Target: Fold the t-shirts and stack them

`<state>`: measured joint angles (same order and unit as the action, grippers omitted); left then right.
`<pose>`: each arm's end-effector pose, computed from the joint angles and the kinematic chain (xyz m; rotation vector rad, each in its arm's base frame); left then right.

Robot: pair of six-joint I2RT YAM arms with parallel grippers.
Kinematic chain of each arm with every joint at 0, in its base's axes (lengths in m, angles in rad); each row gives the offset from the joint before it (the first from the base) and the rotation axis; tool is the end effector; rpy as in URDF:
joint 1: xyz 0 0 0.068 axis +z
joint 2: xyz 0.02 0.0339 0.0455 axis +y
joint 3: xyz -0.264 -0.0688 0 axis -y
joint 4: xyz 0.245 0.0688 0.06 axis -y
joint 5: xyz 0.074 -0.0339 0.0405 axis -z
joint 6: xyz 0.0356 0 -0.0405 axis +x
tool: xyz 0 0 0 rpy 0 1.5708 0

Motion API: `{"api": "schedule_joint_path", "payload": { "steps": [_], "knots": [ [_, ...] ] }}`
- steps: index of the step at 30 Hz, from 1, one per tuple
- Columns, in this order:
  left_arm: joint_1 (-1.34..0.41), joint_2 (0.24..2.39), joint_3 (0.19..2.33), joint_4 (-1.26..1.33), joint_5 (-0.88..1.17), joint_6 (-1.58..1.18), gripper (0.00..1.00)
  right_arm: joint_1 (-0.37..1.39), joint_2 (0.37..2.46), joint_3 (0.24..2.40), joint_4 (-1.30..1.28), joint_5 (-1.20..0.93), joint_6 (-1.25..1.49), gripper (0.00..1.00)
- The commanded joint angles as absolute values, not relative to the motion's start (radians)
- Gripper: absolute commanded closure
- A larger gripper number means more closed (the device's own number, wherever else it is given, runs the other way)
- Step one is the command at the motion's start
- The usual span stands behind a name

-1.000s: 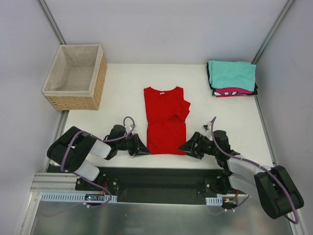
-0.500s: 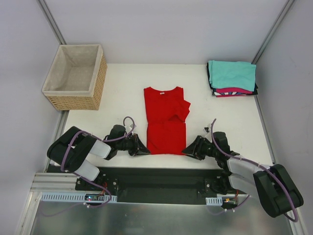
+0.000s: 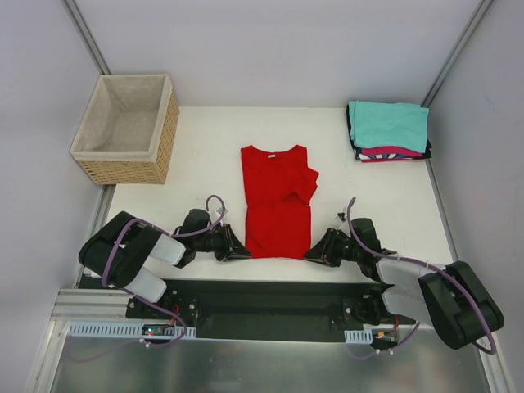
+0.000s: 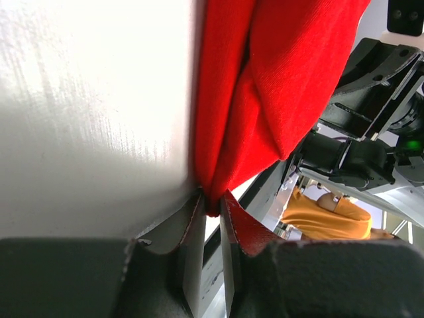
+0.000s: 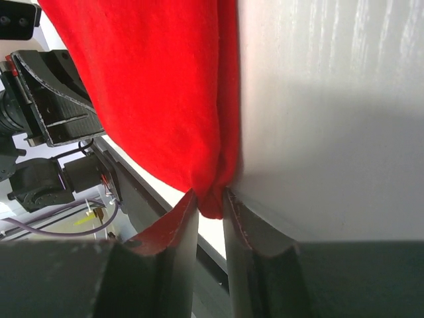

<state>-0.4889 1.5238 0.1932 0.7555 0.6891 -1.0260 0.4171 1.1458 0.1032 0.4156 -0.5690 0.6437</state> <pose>0.1742 -0.1183 0.0983 -0.1865 2.4512 -1.5302 0.1483 0.0867 0.1116 -0.0820 2.3521 1.1882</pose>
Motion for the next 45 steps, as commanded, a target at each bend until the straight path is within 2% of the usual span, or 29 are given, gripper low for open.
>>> {"api": "schedule_joint_path", "payload": {
  "steps": [1, 3, 5, 7, 9, 18, 28, 45],
  "knots": [
    [-0.477, 1.525, 0.167, 0.713, 0.66, -0.973, 0.85, 0.422, 1.183, 0.129, 0.365, -0.509, 0.604, 0.76],
    [-0.474, 1.522, 0.166, 0.712, 0.66, -0.969, 0.85, 0.422, 1.186, 0.143, 0.365, -0.509, 0.603, 0.76],
    [-0.469, 1.519, 0.163, 0.709, 0.658, -0.965, 0.87, 0.422, 1.192, 0.147, 0.364, -0.506, 0.601, 0.82],
    [-0.465, 1.517, 0.163, 0.707, 0.66, -0.963, 0.99, 0.423, 1.2, 0.149, 0.365, -0.508, 0.601, 0.92],
    [-0.462, 1.519, 0.163, 0.706, 0.663, -0.96, 1.0, 0.422, 1.212, 0.147, 0.367, -0.508, 0.6, 0.99],
    [-0.454, 1.459, 0.201, 0.654, 0.683, -0.943, 1.0, 0.426, 1.145, 0.17, 0.327, -0.495, 0.591, 0.99],
    [-0.454, 1.239, 0.443, 0.244, 0.601, -0.776, 1.0, 0.453, 1.032, 0.339, 0.091, -0.433, 0.502, 0.99],
    [-0.385, 1.434, 0.742, 0.232, 0.597, -0.776, 1.0, 0.443, 1.264, 0.678, 0.04, -0.414, 0.417, 0.99]
  ]
}}
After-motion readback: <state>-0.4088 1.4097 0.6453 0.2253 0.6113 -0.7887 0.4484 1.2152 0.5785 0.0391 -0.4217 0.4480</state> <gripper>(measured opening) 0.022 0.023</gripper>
